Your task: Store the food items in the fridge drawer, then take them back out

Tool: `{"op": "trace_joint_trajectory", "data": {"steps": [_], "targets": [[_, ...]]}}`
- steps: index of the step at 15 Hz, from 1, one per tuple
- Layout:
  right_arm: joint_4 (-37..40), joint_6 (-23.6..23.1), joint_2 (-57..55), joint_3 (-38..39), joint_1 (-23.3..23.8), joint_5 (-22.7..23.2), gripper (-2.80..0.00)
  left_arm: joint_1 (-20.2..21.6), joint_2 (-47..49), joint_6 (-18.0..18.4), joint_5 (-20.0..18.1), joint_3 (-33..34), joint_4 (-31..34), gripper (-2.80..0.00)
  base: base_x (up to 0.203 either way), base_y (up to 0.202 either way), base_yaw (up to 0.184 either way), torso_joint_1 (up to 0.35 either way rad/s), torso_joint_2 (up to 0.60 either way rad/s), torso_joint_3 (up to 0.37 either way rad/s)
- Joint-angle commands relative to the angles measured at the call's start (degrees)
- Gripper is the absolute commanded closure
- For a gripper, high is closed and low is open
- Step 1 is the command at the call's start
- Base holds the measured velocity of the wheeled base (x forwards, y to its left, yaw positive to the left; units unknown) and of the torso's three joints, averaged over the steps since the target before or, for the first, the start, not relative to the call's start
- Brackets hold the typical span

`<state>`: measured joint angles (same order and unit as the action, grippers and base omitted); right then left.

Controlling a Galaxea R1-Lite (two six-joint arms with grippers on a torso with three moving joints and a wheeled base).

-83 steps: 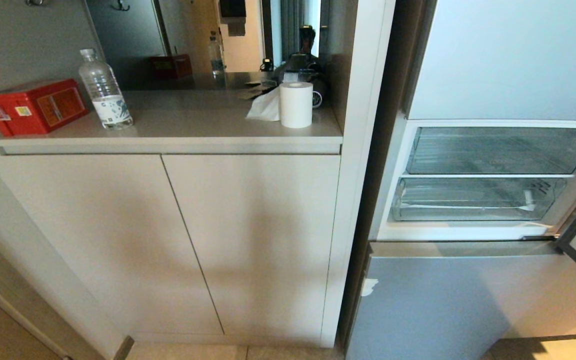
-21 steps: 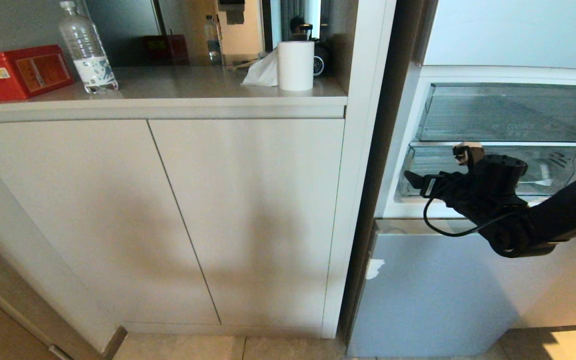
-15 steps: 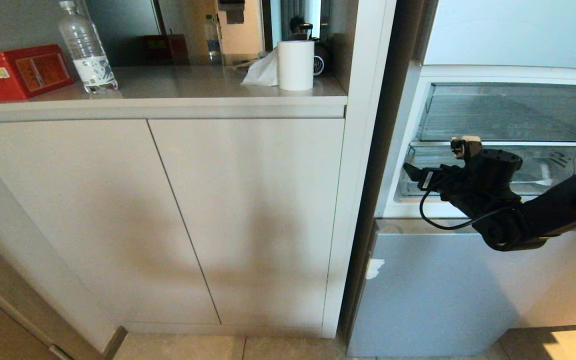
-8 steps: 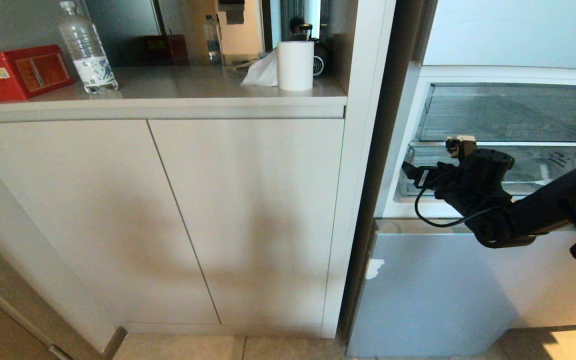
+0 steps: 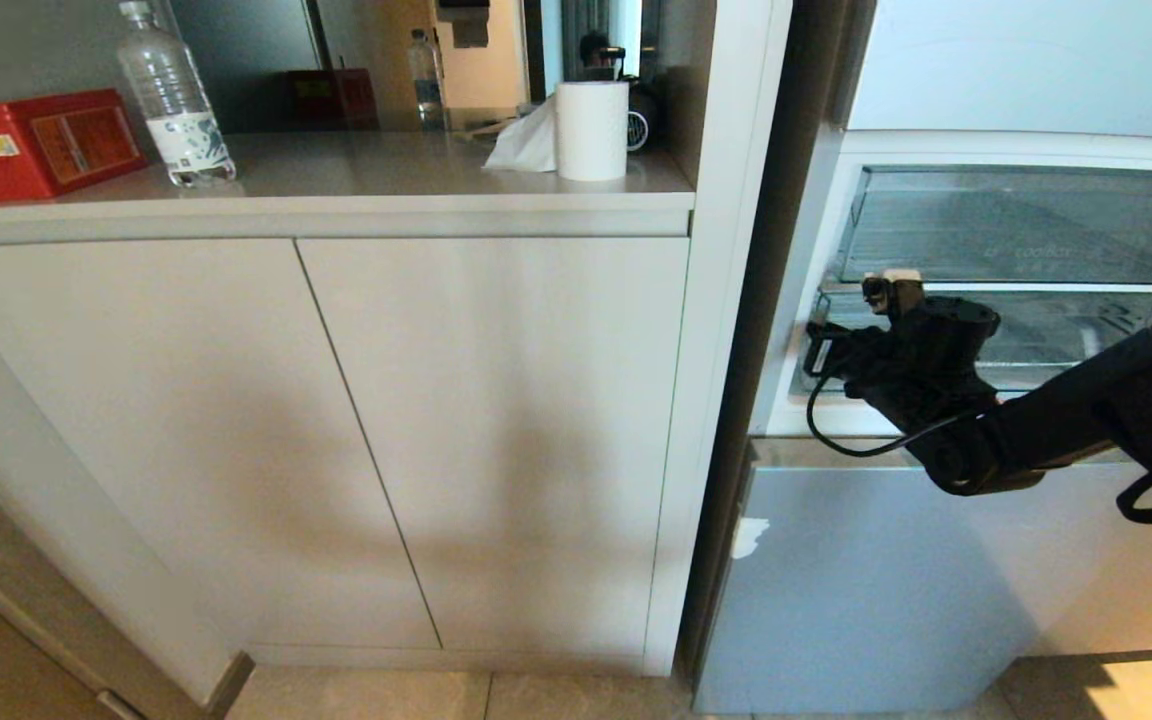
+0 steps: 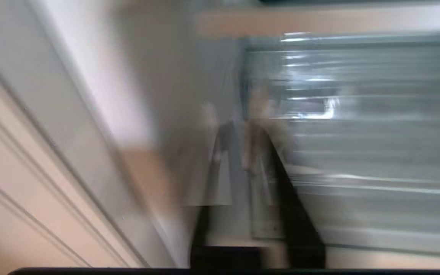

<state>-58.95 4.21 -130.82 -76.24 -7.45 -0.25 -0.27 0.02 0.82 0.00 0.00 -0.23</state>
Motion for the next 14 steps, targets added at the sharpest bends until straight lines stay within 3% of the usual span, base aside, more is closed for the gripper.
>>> {"op": "trace_joint_trajectory", "data": {"steps": [1, 5, 14], "targets": [[-0.5, -0.1, 0.2, -0.5, -0.3, 0.2, 0.0, 0.0, -0.1, 0.1, 0.0, 0.1, 0.0, 0.0, 0.0, 0.0, 0.0, 0.0, 0.0, 0.0], [-0.6, 0.1, 2.0, 1.8, -0.3, 0.0, 0.0, 0.0, -0.1, 0.0, 0.0, 0.1, 0.0, 0.0, 0.0, 0.0, 0.0, 0.0, 0.0, 0.0], [-0.8, 2.2, 15.2, 22.1, -0.3, 0.6, 0.0, 0.0, -0.1, 0.0, 0.0, 0.1, 0.0, 0.0, 0.0, 0.0, 0.0, 0.0, 0.0, 0.0]]}}
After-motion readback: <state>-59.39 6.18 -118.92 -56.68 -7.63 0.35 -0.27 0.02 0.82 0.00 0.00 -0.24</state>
